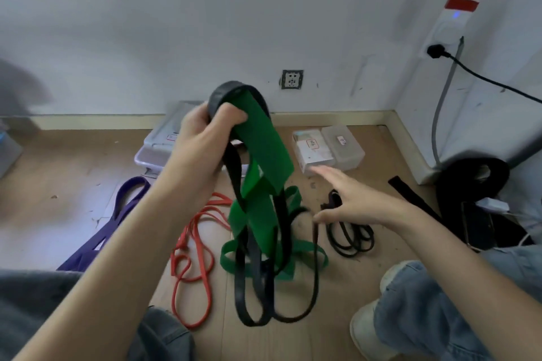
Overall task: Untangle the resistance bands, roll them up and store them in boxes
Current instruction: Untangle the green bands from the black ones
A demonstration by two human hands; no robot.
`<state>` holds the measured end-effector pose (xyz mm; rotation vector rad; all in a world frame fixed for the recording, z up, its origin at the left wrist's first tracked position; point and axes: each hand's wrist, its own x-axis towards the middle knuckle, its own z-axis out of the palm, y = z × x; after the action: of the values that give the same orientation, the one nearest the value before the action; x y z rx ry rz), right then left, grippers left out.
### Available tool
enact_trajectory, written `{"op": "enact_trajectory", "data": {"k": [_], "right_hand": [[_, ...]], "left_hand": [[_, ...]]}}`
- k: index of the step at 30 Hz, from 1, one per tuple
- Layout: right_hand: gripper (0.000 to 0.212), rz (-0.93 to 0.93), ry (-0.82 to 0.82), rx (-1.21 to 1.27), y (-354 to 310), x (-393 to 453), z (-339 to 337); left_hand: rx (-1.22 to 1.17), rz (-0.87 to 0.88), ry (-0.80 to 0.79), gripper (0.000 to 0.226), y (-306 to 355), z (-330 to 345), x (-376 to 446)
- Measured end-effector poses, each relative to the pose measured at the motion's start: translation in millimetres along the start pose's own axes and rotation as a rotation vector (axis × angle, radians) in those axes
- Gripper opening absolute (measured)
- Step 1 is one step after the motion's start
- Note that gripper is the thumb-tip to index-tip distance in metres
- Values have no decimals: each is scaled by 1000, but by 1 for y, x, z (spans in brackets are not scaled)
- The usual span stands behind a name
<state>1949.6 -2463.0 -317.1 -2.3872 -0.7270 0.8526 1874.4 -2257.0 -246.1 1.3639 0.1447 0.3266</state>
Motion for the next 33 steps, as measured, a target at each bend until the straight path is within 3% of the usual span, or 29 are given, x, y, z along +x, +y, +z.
{"op": "enact_trajectory", "data": {"k": [2, 4, 8, 11, 14, 16, 19, 22, 24, 28, 33], "right_hand": [[73, -179, -185, 257, -11, 0, 9], [60, -238, -194, 373, -13, 7, 23], [46, -149, -127, 250, -8, 21, 50], [6, -217, 40, 71, -4, 28, 58], [13, -142, 133, 258, 0, 28, 34], [7, -140, 87, 444, 2, 26, 19], [50, -209, -121, 316, -7, 24, 35], [35, -356, -95, 236, -20, 31, 59], [22, -313, -2, 186, -20, 30, 53], [17, -117, 142, 185, -3, 25, 25], [8, -113, 425, 187, -1, 14, -3]], "left_hand": [[-17, -54, -16, 17, -4, 9, -3], [-106, -114, 21, 19, -4, 10, -1], [-238, -210, -9, 19, 0, 6, 1], [-222, -199, -107, 22, 5, 4, 2], [-84, -179, -46, 21, 5, -1, 4], [-51, -231, -10, 19, 2, -3, 5], [-59, -267, -111, 16, -1, 1, 3], [-93, -251, -177, 18, 1, 0, 3], [-83, -224, -133, 17, 1, -7, 7], [272, -50, -9, 18, -7, -22, 14], [691, 176, 34, 16, -27, -30, 25]]}}
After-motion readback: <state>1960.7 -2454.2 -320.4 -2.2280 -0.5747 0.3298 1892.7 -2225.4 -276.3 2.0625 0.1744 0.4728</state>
